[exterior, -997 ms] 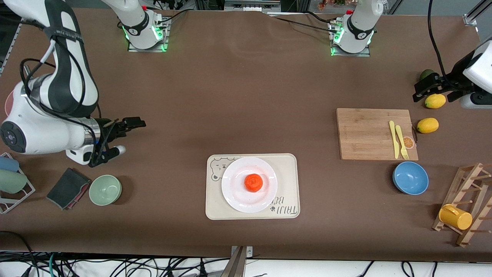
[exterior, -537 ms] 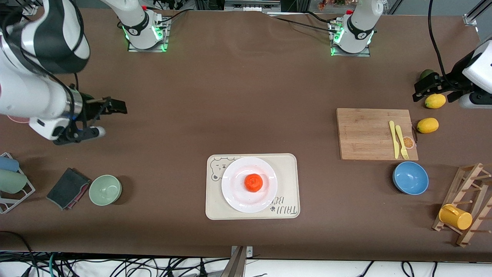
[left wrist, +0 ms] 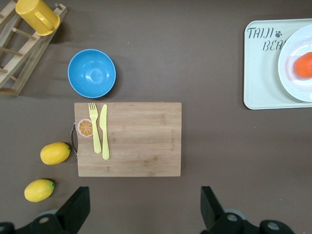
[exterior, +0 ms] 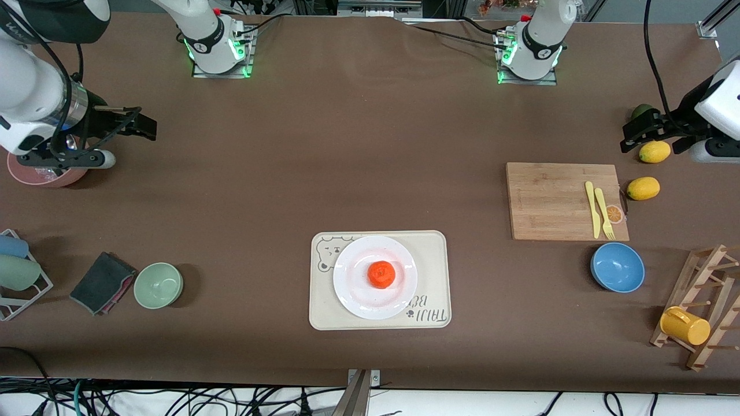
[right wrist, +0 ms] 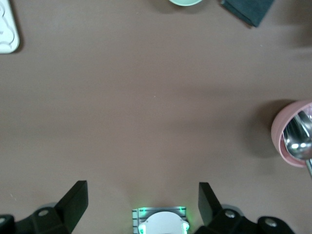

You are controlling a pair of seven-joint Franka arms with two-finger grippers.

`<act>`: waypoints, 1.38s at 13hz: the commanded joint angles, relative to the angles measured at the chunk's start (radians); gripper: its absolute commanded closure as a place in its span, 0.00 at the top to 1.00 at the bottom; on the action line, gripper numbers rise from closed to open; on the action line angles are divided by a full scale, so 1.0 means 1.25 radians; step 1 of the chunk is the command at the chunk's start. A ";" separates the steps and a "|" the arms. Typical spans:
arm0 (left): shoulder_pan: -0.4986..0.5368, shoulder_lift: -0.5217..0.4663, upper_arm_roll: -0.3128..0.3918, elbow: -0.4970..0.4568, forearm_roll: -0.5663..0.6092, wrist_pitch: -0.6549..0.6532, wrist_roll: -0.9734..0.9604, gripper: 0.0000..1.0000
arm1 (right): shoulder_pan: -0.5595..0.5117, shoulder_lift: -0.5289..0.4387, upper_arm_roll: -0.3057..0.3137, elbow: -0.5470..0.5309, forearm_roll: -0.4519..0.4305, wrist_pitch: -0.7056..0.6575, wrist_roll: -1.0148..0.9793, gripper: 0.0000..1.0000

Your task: Place orange and plate with both arms

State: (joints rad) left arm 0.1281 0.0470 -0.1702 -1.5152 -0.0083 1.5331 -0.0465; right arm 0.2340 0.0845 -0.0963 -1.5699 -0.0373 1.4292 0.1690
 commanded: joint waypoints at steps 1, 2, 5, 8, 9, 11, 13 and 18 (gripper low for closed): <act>0.003 0.005 -0.002 0.018 0.016 -0.008 0.019 1.00 | -0.021 -0.039 -0.004 -0.028 -0.011 -0.005 0.032 1.00; 0.002 0.005 -0.004 0.018 0.016 -0.008 0.019 1.00 | -0.042 -0.041 -0.004 -0.023 -0.003 0.002 0.024 1.00; 0.002 0.007 -0.004 0.019 0.016 -0.008 0.018 1.00 | -0.050 -0.041 -0.026 -0.022 -0.003 0.011 -0.047 1.00; 0.003 0.007 -0.004 0.019 0.016 -0.008 0.018 1.00 | -0.051 -0.041 -0.057 -0.022 0.006 0.021 -0.066 1.00; 0.003 0.007 -0.004 0.021 0.016 -0.008 0.018 1.00 | -0.053 -0.041 -0.057 -0.022 0.015 0.022 -0.065 1.00; 0.002 0.005 -0.002 0.019 0.015 -0.009 0.015 1.00 | -0.053 -0.039 -0.057 -0.022 0.020 0.032 -0.067 1.00; 0.003 0.004 0.002 0.017 0.013 -0.015 0.016 1.00 | -0.049 -0.037 -0.057 -0.023 0.021 0.035 -0.068 1.00; 0.007 -0.004 0.004 0.001 0.010 -0.056 0.016 1.00 | -0.045 -0.033 -0.056 -0.019 0.020 0.070 -0.067 1.00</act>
State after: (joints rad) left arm 0.1307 0.0470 -0.1645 -1.5152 -0.0083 1.4852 -0.0464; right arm 0.1776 0.0603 -0.1658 -1.5736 -0.0273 1.4891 0.0998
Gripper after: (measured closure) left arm 0.000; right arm 0.000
